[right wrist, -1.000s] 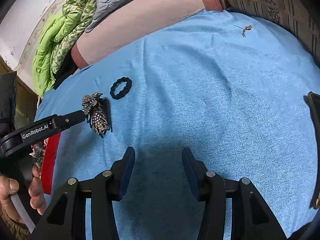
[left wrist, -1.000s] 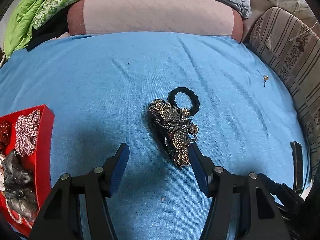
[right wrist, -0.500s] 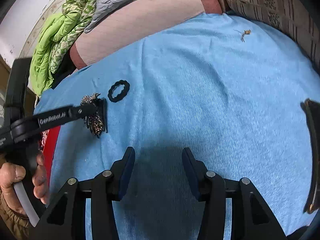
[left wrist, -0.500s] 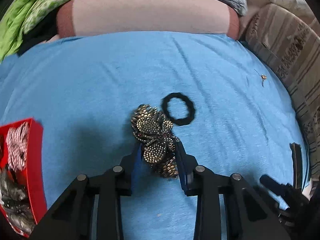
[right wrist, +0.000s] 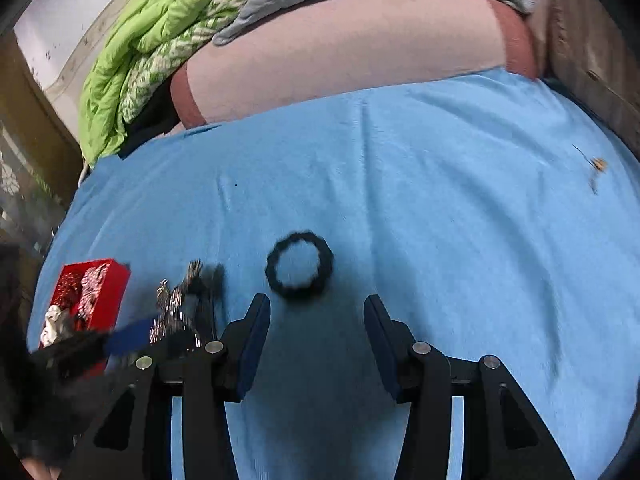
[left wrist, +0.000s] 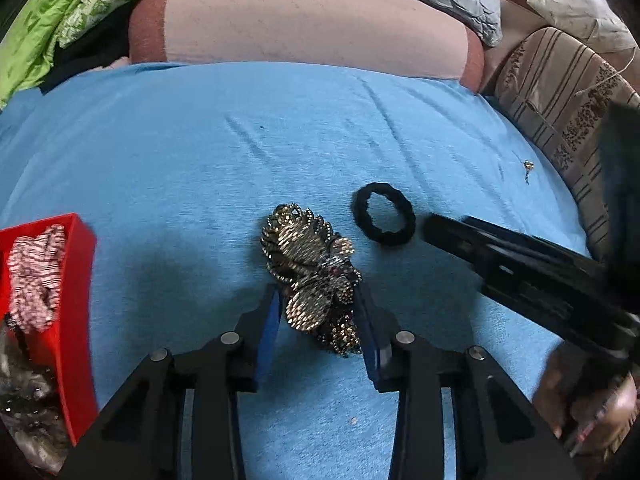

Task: Organize jewelry

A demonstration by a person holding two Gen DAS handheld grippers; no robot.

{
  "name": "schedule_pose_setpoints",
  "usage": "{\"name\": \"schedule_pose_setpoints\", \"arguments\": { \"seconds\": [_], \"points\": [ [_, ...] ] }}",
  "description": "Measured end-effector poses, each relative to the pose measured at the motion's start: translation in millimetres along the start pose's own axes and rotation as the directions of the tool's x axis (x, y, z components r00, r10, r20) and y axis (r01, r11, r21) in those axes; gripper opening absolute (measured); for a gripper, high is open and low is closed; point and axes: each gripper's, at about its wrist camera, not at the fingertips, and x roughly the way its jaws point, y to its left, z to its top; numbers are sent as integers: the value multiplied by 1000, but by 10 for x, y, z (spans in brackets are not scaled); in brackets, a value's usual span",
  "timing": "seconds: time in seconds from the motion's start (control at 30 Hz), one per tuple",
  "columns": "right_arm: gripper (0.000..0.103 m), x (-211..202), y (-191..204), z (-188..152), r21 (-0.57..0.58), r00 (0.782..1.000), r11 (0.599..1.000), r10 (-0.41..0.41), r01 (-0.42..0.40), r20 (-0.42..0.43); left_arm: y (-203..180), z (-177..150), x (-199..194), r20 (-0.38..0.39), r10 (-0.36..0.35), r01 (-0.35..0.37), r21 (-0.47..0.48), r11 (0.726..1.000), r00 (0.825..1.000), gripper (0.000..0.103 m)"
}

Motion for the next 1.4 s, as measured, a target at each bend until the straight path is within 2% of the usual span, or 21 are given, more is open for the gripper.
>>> {"name": "schedule_pose_setpoints", "arguments": {
  "seconds": [0.07,0.2,0.3,0.37,0.4,0.43,0.47,0.5,0.53,0.73,0.87,0.9,0.97,1.03,1.07,1.13,1.23,1.4],
  "points": [
    [44,135,4,55,-7,1000,1000,-3,3,-23,23,7,50,-10,-25,25,-21,999,1000,40],
    [35,404,-18,98,-24,998,999,-38,36,-57,52,6,100,-22,-61,60,-47,997,998,41],
    [19,416,-3,108,-46,996,996,-81,79,-45,17,-13,142,-24,-60,59,-33,998,998,41],
    [10,392,-32,103,-40,996,997,-70,68,-48,-30,-24,127,-11,-44,44,-15,999,999,40],
    [9,362,-68,84,-27,997,998,-64,63,-46,-48,-38,111,-12,-42,42,-8,999,999,39],
    [9,332,-107,69,-12,997,998,-64,63,-46,-70,-47,93,-13,-48,48,-6,999,999,26],
    [8,299,-149,42,7,997,998,-61,62,-47,-88,-53,69,-12,-63,62,-6,998,998,24],
    [8,259,-189,16,26,997,998,-59,60,-48,-112,-63,30,-8,-62,62,-3,998,998,17],
    [8,204,-224,-22,42,997,997,-61,63,-47,-140,-72,-7,-3,-54,54,4,999,999,5],
    [8,-197,-371,-286,97,998,993,-68,69,-15,-319,-197,-272,21,-51,50,66,997,998,2],
    [8,-460,-455,-484,137,998,988,-69,67,10,-302,-287,-365,16,-58,57,52,997,998,2],
    [8,-520,-477,-531,148,998,987,-67,64,16,-285,-293,-369,16,-55,55,40,998,998,3],
    [8,-638,-530,-638,176,998,983,-60,54,31,-224,-319,-380,5,-56,56,10,998,998,14],
    [8,-719,-552,-733,194,997,980,-55,44,49,-159,-328,-410,10,-48,48,-24,999,999,43],
    [8,-743,-548,-768,194,997,980,-55,43,57,-142,-331,-435,24,-37,38,-32,999,999,47],
    [8,-770,-524,-822,184,995,982,-62,47,76,-119,-308,-479,55,-11,12,-30,999,998,52],
    [8,-752,-498,-879,159,993,985,-75,60,89,-108,-275,-422,50,9,-8,-27,1000,999,55],
    [8,-687,-534,-900,138,993,989,-75,61,96,-257,-192,-185,19,-29,29,4,1000,999,59]
  ]
}}
